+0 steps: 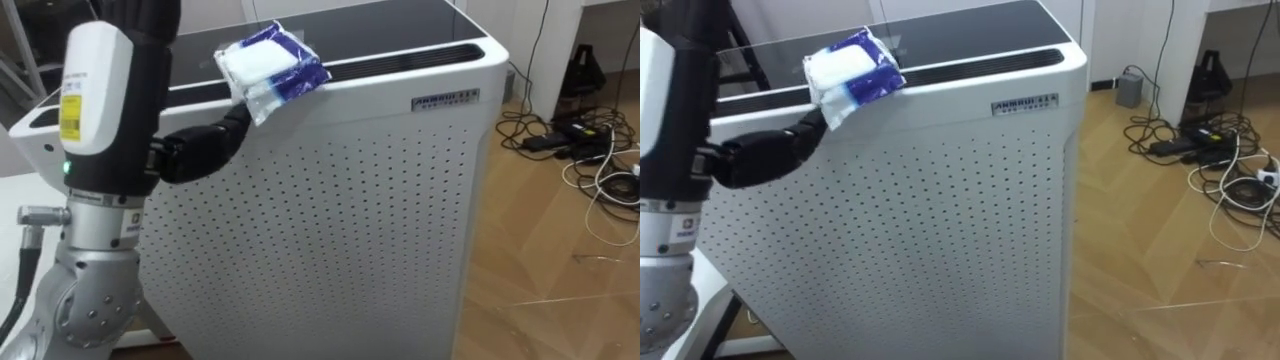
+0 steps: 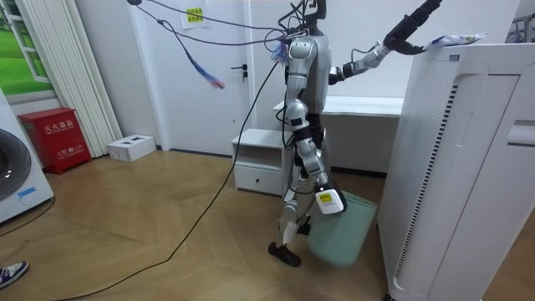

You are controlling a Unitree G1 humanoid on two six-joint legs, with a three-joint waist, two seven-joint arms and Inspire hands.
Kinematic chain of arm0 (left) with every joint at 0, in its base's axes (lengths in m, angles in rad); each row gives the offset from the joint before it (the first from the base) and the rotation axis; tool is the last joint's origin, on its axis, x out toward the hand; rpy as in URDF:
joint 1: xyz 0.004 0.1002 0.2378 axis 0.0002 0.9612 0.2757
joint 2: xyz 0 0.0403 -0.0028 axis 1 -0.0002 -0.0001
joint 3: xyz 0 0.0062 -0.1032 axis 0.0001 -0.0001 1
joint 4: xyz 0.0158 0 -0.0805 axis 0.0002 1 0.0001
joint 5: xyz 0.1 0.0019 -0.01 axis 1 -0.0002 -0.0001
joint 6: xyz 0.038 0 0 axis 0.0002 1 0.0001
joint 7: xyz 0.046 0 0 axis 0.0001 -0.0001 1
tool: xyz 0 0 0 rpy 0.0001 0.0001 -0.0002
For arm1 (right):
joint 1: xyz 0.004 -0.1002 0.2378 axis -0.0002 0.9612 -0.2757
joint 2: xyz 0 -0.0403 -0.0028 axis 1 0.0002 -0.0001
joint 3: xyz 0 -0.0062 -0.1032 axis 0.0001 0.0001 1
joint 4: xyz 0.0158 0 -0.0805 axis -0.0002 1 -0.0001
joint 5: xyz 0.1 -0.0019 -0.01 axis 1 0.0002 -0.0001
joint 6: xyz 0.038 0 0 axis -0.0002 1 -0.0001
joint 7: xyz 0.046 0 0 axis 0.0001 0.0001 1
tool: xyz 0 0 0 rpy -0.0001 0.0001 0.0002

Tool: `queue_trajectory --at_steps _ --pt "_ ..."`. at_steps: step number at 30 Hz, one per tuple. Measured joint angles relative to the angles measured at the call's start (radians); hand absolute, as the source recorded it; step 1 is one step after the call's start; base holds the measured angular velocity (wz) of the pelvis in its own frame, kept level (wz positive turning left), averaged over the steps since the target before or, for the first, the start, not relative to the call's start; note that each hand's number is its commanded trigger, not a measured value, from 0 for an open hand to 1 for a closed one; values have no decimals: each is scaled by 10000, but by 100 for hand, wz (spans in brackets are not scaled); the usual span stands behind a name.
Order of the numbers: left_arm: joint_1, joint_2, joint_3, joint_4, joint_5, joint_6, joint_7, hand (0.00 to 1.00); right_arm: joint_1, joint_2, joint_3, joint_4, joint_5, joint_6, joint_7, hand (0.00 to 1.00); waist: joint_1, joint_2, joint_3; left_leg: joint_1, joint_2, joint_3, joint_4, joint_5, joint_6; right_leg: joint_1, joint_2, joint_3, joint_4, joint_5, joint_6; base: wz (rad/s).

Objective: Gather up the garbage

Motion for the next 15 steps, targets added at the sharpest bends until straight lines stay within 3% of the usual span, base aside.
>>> queue_trajectory --at_steps 15 --pt "0 63 -297 -44 241 -20 -411 0 -284 -31 8 -29 -141 -20 74 100 1 -19 77 1 -14 31 -11 8 15 -18 -25 41 -1 1 2 0"
